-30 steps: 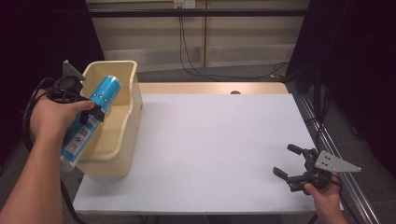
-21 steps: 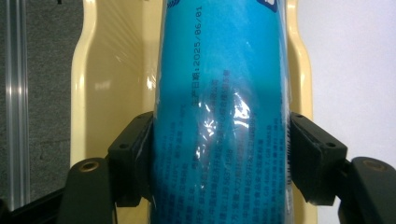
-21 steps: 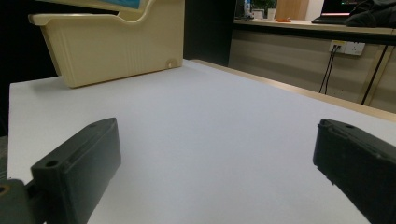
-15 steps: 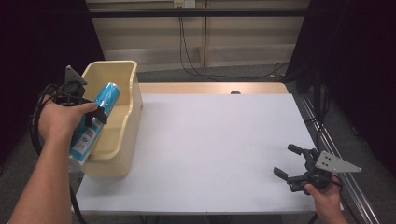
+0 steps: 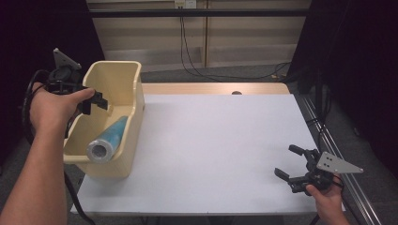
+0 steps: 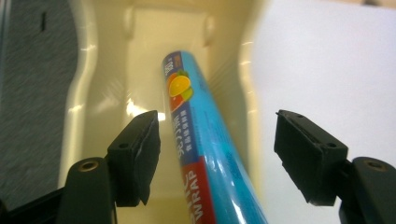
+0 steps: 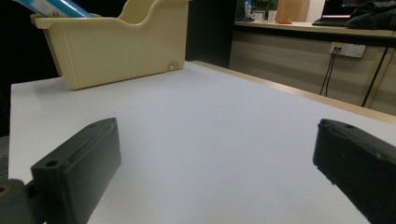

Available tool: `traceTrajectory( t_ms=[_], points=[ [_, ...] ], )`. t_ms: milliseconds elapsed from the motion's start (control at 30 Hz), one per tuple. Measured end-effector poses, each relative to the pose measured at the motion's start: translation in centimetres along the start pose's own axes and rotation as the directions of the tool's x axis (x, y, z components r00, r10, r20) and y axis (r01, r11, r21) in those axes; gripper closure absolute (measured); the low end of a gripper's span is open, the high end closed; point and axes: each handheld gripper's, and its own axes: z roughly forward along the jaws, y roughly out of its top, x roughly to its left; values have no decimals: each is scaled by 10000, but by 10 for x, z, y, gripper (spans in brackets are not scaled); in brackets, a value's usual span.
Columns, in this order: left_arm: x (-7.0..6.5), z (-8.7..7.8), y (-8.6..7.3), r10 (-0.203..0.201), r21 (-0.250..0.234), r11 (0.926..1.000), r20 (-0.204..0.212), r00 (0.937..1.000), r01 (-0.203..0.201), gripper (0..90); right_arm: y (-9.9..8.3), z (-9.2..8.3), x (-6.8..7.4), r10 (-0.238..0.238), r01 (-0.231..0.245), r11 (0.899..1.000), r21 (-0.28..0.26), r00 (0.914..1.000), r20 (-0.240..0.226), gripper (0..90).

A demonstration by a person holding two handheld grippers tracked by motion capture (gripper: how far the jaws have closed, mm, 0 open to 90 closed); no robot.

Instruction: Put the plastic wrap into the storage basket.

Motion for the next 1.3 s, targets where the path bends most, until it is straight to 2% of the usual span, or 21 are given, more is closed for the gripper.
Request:
traceTrajectory(
  t_ms=[133, 233, 433, 500, 533, 700, 800, 833, 867, 900, 933, 967, 1000, 1167, 1200, 1300],
  points=[
    [-10, 14, -2, 467, -106, 9989, 254, 9986, -464, 306, 0, 0, 1, -17, 17, 10000, 38, 10000, -18, 5],
    [-18, 21, -2, 610, -171, 9980, 601, 9963, -601, 288, 0, 0, 0, -2, 2, 10000, 44, 10000, -31, 5],
    [-39, 33, -1, 1112, -314, 9936, 1176, 9868, -1082, 272, -1, 1, 0, 16, -16, 10000, 93, 10000, -2, 6],
    [-46, 38, -1, 1261, -212, 9920, 1293, 9835, -1244, 264, 0, 1, 0, 4, -4, 10000, 93, 10000, -3, 5],
    [-50, 41, -1, 1457, -141, 9893, 1343, 9802, -1452, 263, -1, 0, 0, -9, 9, 9999, 114, 10000, -17, 6],
    [-67, 49, -1, 1857, -169, 9825, 1653, 9686, -1855, 246, 0, -2, 1, -10, 9, 10000, 38, 10000, 26, 6],
    [-80, 56, -2, 2133, -36, 9763, 1870, 9589, -2164, 239, 0, -2, 0, -24, 24, 10000, 39, 10000, 55, 5],
    [-84, 58, -3, 2161, -39, 9756, 1894, 9578, -2193, 239, 0, -2, 0, -24, 24, 10000, 39, 10000, 55, 5],
    [-88, 60, -3, 2328, 88, 9710, 1938, 9530, -2390, 234, 0, -2, 1, -39, 38, 10000, 68, 10000, 36, 5],
    [-91, 62, -4, 2386, 122, 9693, 1955, 9512, -2457, 234, 0, -2, 1, -39, 38, 10000, 68, 10000, 36, 5],
    [-97, 66, -5, 2528, 279, 9642, 2040, 9458, -2637, 231, 0, -2, 1, -36, 35, 10000, 68, 10000, 18, 6],
    [-100, 68, -5, 2550, 295, 9633, 2083, 9442, -2667, 226, 0, -2, 1, -64, 64, 9999, 84, 10000, 4, 5],
    [-102, 70, -5, 2663, 351, 9595, 2119, 9403, -2796, 220, 0, -2, 1, -58, 58, 9999, 88, 10000, -10, 5],
    [-113, 79, -7, 2726, 299, 9575, 2324, 9336, -2870, 215, 0, -2, 1, -78, 78, 9999, 66, 10000, -24, 5],
    [-115, 82, -8, 2786, 341, 9549, 2401, 9299, -2949, 215, 0, -2, 1, -73, 73, 9999, 69, 10000, -24, 6],
    [-120, 88, -11, 2886, 419, 9504, 2506, 9241, -3082, 213, 0, -2, 1, -94, 94, 9999, 70, 10000, -15, 6]
  ],
)
